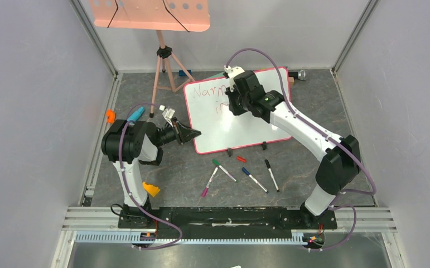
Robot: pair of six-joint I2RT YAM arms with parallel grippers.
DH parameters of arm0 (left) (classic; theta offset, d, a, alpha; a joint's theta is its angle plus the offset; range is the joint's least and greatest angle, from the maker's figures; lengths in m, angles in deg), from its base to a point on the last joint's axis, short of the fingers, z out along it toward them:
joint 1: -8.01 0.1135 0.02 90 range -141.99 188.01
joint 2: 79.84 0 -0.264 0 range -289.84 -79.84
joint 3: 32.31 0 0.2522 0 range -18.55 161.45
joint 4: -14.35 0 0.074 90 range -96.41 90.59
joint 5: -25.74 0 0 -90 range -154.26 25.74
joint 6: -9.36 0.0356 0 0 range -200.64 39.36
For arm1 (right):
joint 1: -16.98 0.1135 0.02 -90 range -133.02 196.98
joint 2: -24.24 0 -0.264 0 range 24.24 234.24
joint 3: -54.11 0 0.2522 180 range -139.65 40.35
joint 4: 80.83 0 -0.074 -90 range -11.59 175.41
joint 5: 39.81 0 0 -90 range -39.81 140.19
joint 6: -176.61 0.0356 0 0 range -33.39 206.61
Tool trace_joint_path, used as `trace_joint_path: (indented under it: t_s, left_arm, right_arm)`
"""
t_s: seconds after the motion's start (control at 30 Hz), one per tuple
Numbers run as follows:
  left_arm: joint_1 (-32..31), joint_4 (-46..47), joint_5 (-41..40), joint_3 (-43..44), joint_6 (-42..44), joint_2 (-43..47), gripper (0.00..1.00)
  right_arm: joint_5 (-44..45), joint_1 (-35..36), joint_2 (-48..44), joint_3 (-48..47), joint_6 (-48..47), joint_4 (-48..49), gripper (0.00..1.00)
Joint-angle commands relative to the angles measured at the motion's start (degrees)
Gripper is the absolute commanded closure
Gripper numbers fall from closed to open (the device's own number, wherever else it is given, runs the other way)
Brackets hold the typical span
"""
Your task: Write a sentence on the whiteboard
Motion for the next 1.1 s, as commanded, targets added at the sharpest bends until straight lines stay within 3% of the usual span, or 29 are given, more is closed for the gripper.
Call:
trace_joint_path:
  t_s: [0.0,0.5,0.73,0.9,1.07]
  left_arm:
    - [1.08,2.05,-6.98,0.98,7.09,-1.50,0.95]
    - [1.13,2.05,-6.59,1.00,6.98,-1.59,0.95]
    - [1.08,2.05,-6.63,1.03,6.96,-1.52,0.95]
    - [1.12,2.05,-6.72,0.99,6.91,-1.55,0.94]
    - [1.12,2.05,-7.91,0.80,6.51,-1.08,0.94]
  right_arm:
    - [4.60,-1.73,-1.42,1.78,-0.49,-0.10,1.00]
    - [1.52,-1.70,-4.86,9.75,1.32,1.38,1.00]
    - [-0.56,-1.71,-6.59,7.72,0.95,2.69,1.00]
    - [-4.39,-1.71,-10.96,9.86,0.41,6.14,1.00]
    - [-2.57,-1.72,-14.88,14.42,1.20,6.48,1.00]
